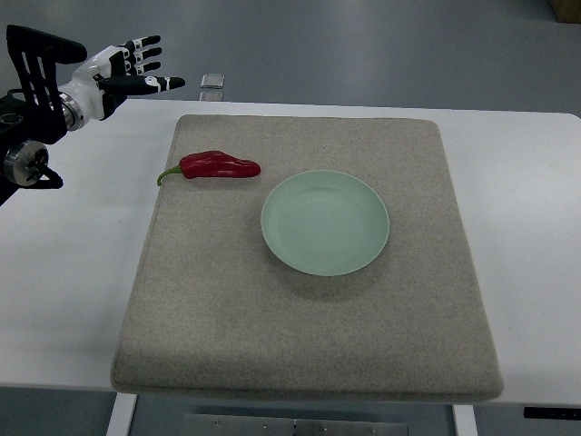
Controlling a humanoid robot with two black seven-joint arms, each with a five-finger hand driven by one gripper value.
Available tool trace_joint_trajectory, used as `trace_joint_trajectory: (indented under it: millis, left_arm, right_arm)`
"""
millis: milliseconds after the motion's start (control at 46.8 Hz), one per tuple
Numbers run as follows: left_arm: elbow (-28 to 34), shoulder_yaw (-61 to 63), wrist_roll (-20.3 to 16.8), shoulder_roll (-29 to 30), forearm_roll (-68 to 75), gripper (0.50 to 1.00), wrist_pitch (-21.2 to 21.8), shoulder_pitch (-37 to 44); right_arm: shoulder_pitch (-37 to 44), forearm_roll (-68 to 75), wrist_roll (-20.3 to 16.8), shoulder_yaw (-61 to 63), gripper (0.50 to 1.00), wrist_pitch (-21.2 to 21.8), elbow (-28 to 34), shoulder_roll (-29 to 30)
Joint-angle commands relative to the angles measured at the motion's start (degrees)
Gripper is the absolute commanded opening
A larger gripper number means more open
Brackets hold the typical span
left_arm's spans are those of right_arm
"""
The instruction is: Place red pepper on plate with left hand
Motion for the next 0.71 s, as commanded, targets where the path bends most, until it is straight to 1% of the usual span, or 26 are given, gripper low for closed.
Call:
trace_joint_trajectory:
  millis: [0,150,214,470,599,684]
  left_arm:
    - [-0.28,-0.52,-0.09,0.0,-1.16,1.0,-0.31,0.08]
    - [-0.02,-1.75,-0.18,-0.09,-5.21,1.0,-0.14,-0.18]
    - [0.16,-1.84,-0.18,-0.09,-5.21,0.999,0.39,-0.53]
    - [0.6,-1.75,-0.44,0.18,-3.54,0.996,-0.05,-1.85]
    - [0.25,-1.75,-0.44,0.27,-2.93,0.999,-0.92,-2.55]
    - [-0.11,-1.84,-0.53,0.18,-3.01,0.996,-3.03,-2.73]
  right_arm:
    - [0.0,0.0,0.01,0.0,0.928,0.0,0.05,0.0]
    - [0.0,0.0,0.01,0.0,0.928,0.0,0.05,0.0]
    - [0.0,0.0,0.01,0.0,0.928,0.0,-0.04,0.0]
    - [0.0,0.0,0.01,0.0,0.928,0.0,0.05,0.0]
    - [0.0,0.0,0.01,0.0,0.928,0.0,0.05,0.0]
    - [0.0,0.0,0.01,0.0,0.928,0.0,0.05,0.0]
